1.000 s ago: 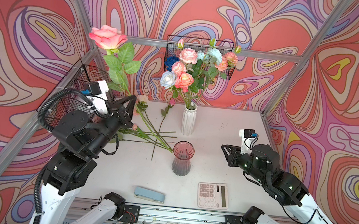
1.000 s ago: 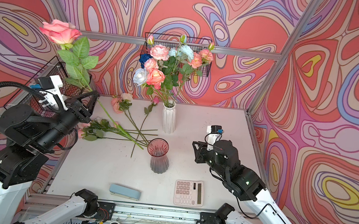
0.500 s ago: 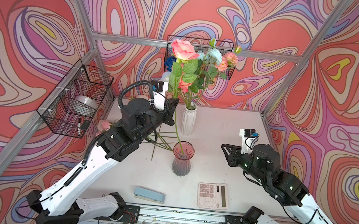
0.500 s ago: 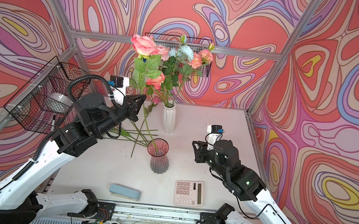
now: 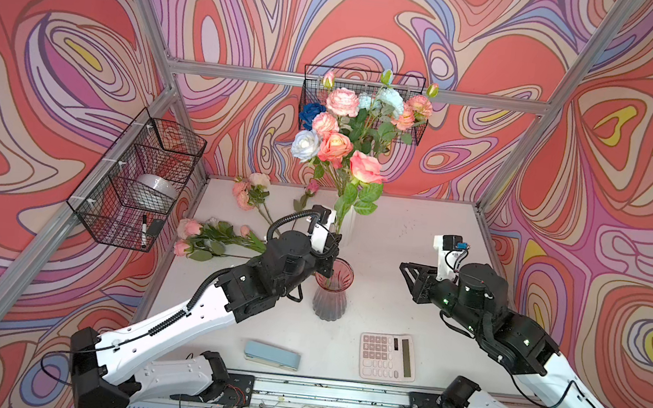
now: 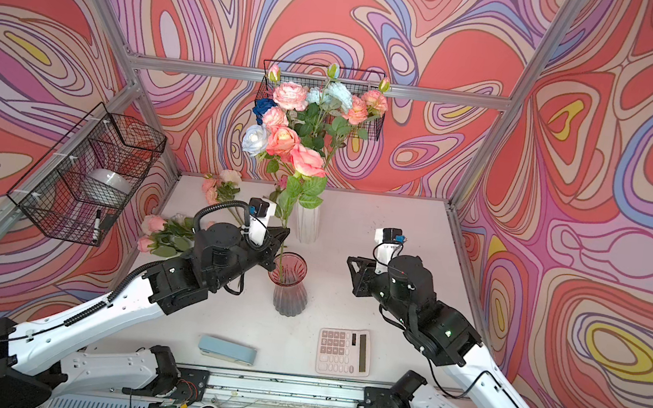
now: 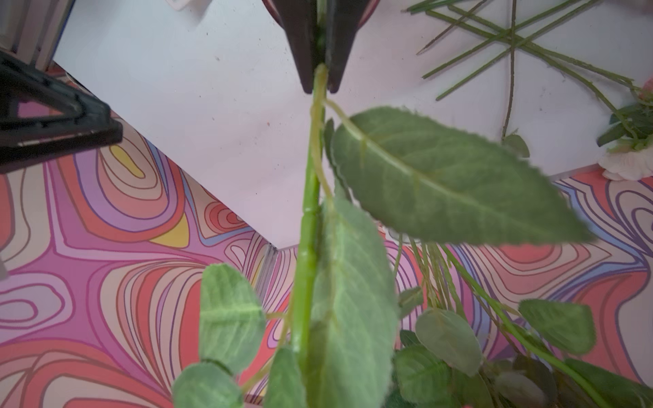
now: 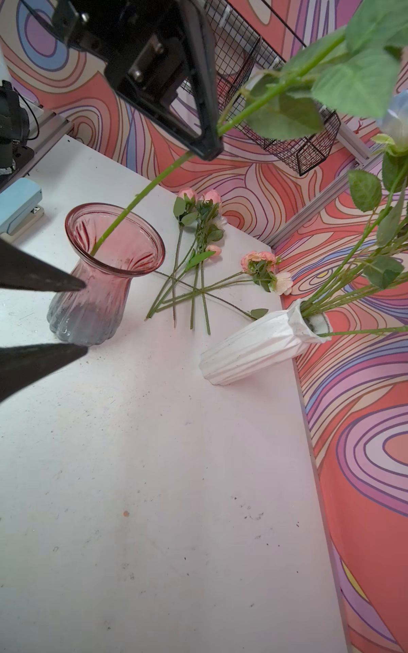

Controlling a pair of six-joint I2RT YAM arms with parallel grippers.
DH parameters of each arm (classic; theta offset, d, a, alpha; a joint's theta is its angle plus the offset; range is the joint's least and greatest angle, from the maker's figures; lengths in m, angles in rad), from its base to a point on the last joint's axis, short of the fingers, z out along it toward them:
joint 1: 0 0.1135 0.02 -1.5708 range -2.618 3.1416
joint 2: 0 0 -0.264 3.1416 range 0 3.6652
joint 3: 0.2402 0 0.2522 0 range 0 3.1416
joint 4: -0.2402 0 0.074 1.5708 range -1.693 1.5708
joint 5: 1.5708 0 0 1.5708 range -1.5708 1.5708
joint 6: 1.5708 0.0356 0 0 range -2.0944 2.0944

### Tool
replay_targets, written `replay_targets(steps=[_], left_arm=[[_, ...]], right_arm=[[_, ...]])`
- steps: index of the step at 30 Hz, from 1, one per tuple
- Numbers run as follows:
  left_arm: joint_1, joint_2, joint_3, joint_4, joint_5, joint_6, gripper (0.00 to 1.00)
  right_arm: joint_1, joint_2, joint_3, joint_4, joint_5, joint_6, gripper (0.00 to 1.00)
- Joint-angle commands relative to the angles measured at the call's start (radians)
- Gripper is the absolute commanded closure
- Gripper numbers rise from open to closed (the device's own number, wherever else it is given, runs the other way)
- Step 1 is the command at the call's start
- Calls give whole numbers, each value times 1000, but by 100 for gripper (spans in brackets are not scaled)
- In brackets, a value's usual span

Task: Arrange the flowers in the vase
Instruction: 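Lower the pink rose stem into the pink glass vase with the left gripper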

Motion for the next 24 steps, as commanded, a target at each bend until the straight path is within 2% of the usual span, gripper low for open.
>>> replay_targets(steps=[1,2,7,11,19,22,24], left_arm=[[-14,-13,-22,34,-28,-30,92],[-14,-11,-25,20,-28,-35,89],[-18,-35,-29,-5,-11,-48,57],[-27,-75,-5,-47,-12,-64,43],[-29,-244,-51,-70,-7,-158,35],[-29,-308,-106,-95,-66,-196,32],[-28,-340,-140,-145,-157,-234,28]], right_arm=[[3,-2,-14,22,-9,4,74],[4,-3,-15,21,-8,5,74],[4,-3,-20,23,-9,9,72],[4,2,-23,33,-15,10,70],[4,23,-69,78,-37,4,51],[3,26,-108,126,-67,0,50],[4,31,-132,150,-81,-1,49]])
